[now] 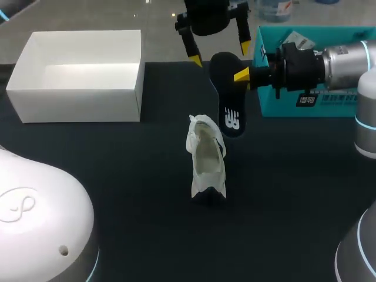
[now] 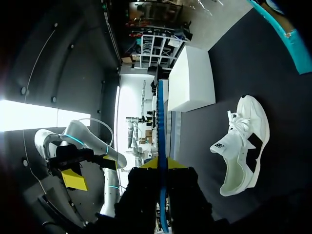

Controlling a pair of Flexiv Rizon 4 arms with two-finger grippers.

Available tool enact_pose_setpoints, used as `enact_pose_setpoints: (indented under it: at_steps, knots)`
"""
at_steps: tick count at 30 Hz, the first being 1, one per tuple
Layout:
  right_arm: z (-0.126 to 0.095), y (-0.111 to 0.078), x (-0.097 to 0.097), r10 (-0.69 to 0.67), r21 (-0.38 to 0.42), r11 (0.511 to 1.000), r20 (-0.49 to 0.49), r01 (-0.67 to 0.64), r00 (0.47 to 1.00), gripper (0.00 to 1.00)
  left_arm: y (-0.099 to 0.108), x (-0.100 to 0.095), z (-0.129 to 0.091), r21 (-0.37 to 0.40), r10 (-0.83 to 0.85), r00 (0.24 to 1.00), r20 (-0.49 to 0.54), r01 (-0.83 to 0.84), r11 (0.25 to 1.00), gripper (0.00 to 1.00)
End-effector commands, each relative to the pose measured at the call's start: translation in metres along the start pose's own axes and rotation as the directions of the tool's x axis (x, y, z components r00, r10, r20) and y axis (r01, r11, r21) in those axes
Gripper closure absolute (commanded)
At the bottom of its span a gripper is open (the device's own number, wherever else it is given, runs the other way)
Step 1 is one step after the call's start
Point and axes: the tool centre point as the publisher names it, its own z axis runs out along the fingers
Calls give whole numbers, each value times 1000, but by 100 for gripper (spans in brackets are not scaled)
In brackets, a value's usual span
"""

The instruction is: Take the shoe out of the shoebox, open the shoe tongue, remove and reinsert the insole, then place the shoe into the shoebox

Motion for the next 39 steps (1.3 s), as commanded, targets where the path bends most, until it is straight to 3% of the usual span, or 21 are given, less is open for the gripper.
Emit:
enact_pose_setpoints:
  at_steps: [1,9,17,21,34,39]
  knots:
    - [-4,-5,2,3,-12,1000,5,-3,1000,100,-2,29,7,-36,1,879,476,19,999,0]
    - [-5,-4,6,2,-13,1000,-7,-2,1000,100,5,23,8,-62,35,723,690,12,998,0]
    - [-10,-5,7,15,-37,999,-42,-17,999,100,7,24,10,-107,96,575,812,-15,994,0]
    - [-11,-4,9,14,-38,999,-43,-16,999,100,5,22,12,-107,93,548,831,-7,994,0]
    - [-15,-3,12,25,-33,999,-45,-27,999,100,4,21,13,-85,63,564,823,14,996,0]
    - [-23,0,20,28,-48,998,-66,-32,997,100,11,18,25,-211,185,466,865,4,977,0]
